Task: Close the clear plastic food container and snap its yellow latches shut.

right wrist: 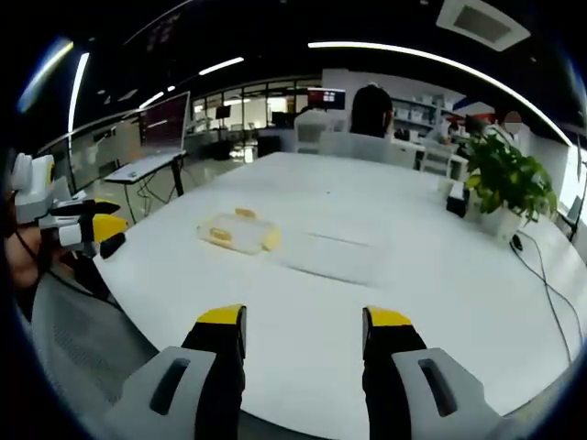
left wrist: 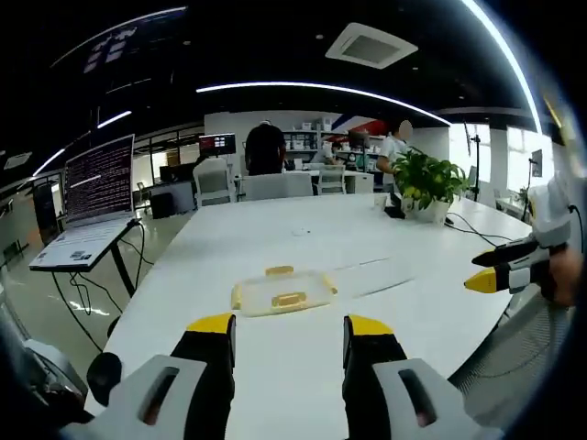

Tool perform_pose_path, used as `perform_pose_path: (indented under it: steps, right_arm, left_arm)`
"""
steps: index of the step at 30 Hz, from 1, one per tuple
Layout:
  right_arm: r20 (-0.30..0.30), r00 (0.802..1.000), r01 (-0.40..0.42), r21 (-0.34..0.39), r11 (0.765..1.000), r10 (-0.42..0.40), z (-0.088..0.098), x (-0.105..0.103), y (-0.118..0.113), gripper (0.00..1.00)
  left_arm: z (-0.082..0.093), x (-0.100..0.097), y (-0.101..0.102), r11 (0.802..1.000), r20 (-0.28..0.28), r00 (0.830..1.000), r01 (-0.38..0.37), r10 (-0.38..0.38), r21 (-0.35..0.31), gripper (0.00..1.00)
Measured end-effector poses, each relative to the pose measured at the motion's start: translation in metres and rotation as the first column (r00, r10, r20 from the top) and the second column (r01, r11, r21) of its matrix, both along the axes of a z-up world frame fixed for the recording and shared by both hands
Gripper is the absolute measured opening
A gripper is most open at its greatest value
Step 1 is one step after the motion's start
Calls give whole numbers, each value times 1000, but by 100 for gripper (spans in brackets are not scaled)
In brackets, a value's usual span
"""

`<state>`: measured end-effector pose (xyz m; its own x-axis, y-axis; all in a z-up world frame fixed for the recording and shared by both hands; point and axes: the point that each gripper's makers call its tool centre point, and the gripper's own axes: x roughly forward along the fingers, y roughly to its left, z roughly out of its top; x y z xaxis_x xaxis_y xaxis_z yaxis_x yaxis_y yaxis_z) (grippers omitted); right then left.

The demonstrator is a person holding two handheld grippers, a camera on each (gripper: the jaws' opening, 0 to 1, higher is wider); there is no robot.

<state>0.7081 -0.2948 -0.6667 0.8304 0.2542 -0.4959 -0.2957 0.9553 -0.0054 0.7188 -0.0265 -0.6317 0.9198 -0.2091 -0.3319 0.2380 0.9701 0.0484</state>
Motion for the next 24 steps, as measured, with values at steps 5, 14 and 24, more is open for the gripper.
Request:
perform_pose_path:
  steps: [5, 14, 24]
  right_arm:
    - [-1, 1000, -2, -1, 1000, 2, 0, 0, 0, 48]
    - [-1, 1000, -4, -3, 1000, 4, 0, 0, 1, 47]
    - [-4, 1000, -7, -5, 1000, 7, -1, 0, 2, 47]
  left_arm:
    - [0, 1, 0, 1000, -1, 1000, 1, -1, 1, 41]
    - [0, 0, 0, 1000, -1, 1000, 1, -1, 0, 41]
    - [0, 0, 0, 1000, 0, 1000, 4, -4, 2, 41]
